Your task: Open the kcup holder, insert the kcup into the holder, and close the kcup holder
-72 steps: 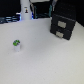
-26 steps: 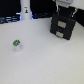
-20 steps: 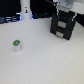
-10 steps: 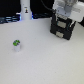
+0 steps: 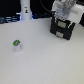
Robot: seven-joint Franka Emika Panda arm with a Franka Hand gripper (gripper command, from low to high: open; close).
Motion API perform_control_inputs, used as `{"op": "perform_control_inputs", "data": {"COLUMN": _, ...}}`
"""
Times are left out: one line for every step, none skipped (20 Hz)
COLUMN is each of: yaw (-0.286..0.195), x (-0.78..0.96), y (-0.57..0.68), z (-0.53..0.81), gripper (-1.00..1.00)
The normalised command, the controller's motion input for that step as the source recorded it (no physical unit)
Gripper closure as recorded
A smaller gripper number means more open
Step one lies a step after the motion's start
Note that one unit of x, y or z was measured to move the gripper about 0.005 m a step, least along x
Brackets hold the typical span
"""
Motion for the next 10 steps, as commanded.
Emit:
{"op": "perform_control_inputs", "data": {"yaw": -0.04, "x": 0.47, "y": -0.06, "z": 0.08, "gripper": 1.0}}
{"op": "perform_control_inputs", "data": {"yaw": -0.028, "x": 0.31, "y": 0.01, "z": 0.03, "gripper": 1.0}}
{"op": "perform_control_inputs", "data": {"yaw": -0.033, "x": 0.38, "y": -0.02, "z": 0.06, "gripper": 1.0}}
{"op": "perform_control_inputs", "data": {"yaw": -0.04, "x": 0.53, "y": -0.02, "z": 0.1, "gripper": 1.0}}
{"op": "perform_control_inputs", "data": {"yaw": -0.051, "x": 0.69, "y": 0.0, "z": 0.19, "gripper": 1.0}}
{"op": "perform_control_inputs", "data": {"yaw": -0.059, "x": 0.78, "y": -0.03, "z": 0.24, "gripper": 1.0}}
{"op": "perform_control_inputs", "data": {"yaw": -0.055, "x": 0.75, "y": -0.02, "z": 0.22, "gripper": 1.0}}
{"op": "perform_control_inputs", "data": {"yaw": -0.05, "x": 0.92, "y": -0.1, "z": 0.29, "gripper": 1.0}}
{"op": "perform_control_inputs", "data": {"yaw": -0.048, "x": 0.84, "y": -0.1, "z": 0.26, "gripper": 1.0}}
{"op": "perform_control_inputs", "data": {"yaw": -0.049, "x": 0.95, "y": -0.13, "z": 0.33, "gripper": 1.0}}
